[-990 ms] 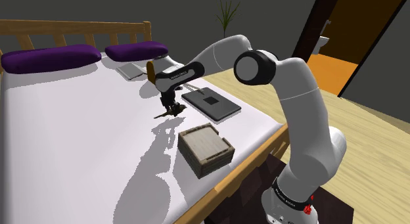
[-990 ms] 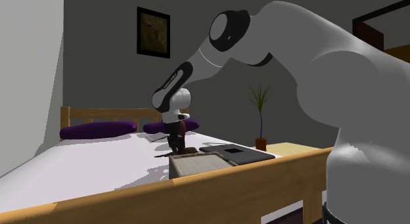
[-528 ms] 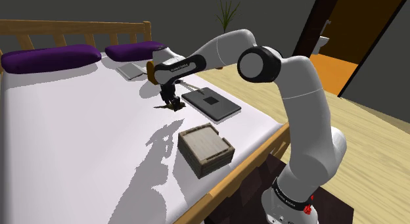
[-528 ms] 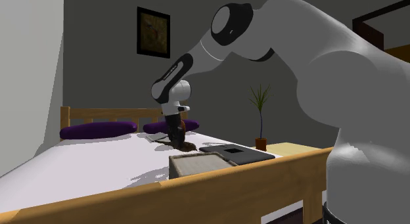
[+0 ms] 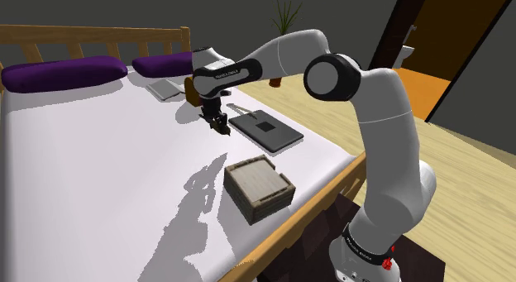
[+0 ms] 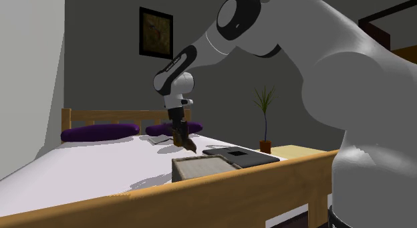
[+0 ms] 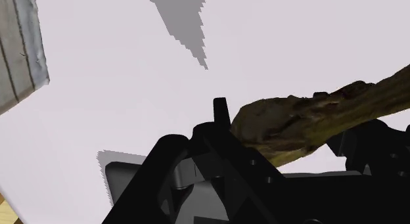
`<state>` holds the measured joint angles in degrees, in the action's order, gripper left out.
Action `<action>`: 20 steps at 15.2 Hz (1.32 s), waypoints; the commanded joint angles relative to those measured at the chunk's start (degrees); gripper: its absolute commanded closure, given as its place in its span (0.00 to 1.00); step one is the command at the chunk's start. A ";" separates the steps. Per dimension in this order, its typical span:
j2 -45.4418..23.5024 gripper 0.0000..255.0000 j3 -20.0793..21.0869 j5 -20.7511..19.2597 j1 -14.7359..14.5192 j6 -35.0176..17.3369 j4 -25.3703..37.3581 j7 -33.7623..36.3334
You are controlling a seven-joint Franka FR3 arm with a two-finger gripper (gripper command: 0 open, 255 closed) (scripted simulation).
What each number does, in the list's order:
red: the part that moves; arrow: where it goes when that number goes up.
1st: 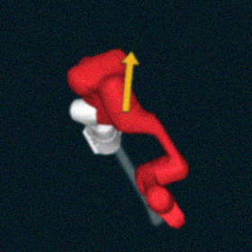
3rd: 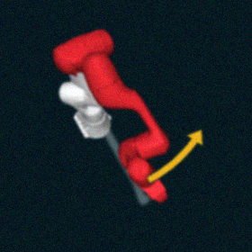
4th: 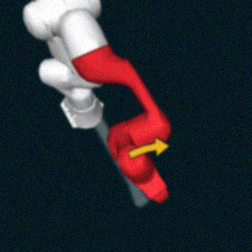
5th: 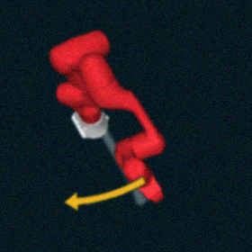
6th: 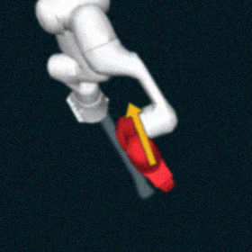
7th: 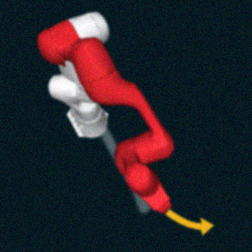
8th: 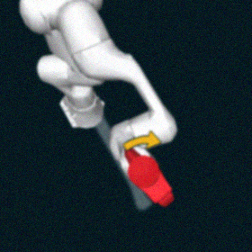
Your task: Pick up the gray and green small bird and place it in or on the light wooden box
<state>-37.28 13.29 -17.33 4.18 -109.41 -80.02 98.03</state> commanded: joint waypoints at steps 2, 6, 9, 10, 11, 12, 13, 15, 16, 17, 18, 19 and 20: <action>0.61 1.00 0.11 0.27 0.01 1.98 1.43 -0.50; 1.58 1.00 0.28 0.62 -0.03 4.42 2.97 -1.00; 2.16 1.00 0.38 0.84 -0.10 6.34 4.36 -1.38; 2.33 1.00 0.42 0.91 -0.13 6.99 4.86 -1.51; 2.49 1.00 0.45 0.97 -0.17 7.65 5.38 -1.63; 2.63 1.00 0.47 1.03 -0.20 8.32 5.91 -1.76; 2.72 1.00 0.49 1.07 -0.22 8.66 6.18 -1.82; 8.34 1.00 1.10 1.77 0.71 5.38 -2.81 -0.85; 10.93 1.00 1.39 2.15 1.10 3.95 -6.83 -0.46; 13.42 1.00 1.67 2.55 1.43 2.65 -10.62 -0.11; 15.82 1.00 1.93 2.98 1.72 1.44 -14.21 0.19; 18.17 1.00 2.19 3.43 1.98 0.33 -17.63 0.44; 20.45 1.00 2.44 3.92 2.19 -0.70 -20.90 0.66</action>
<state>-19.60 15.46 -13.95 6.03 -108.79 -96.90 98.44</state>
